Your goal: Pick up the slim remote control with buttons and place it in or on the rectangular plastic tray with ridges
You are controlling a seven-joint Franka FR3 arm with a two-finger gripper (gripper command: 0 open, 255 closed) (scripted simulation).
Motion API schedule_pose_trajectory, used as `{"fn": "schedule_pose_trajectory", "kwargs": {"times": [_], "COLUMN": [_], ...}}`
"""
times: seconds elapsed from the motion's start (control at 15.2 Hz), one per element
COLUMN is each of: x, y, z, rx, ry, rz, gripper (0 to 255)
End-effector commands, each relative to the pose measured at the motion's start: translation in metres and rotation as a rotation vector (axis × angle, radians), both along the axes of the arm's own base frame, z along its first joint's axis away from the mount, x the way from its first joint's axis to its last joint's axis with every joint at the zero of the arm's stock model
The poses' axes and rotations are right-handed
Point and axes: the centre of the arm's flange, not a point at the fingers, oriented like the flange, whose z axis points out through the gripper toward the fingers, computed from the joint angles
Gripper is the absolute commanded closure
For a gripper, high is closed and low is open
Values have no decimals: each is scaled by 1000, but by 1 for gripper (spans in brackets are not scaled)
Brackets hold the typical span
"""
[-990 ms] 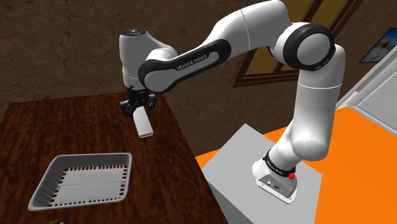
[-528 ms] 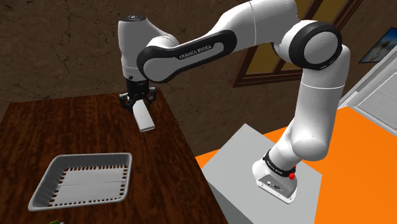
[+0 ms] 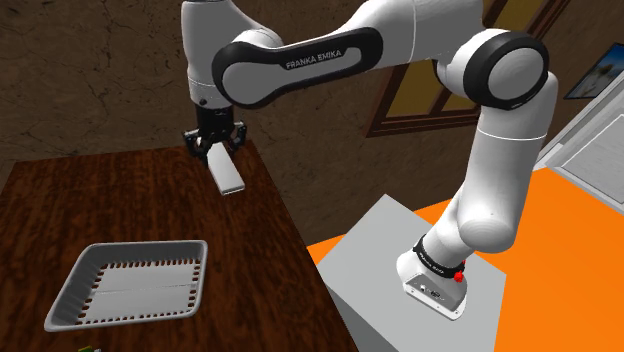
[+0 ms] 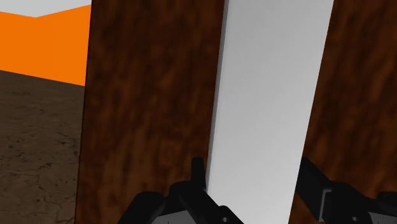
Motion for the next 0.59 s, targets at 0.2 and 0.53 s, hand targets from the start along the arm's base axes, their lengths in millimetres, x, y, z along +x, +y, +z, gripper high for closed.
{"fn": "schedule_pose_trajectory", "kwargs": {"times": [0.2, 0.53], "x": [-1, -14], "y": [-1, 22], "z": [26, 37], "rx": [0, 0], "ry": [0, 0], "rz": [0, 0], "gripper": [255, 255]}}
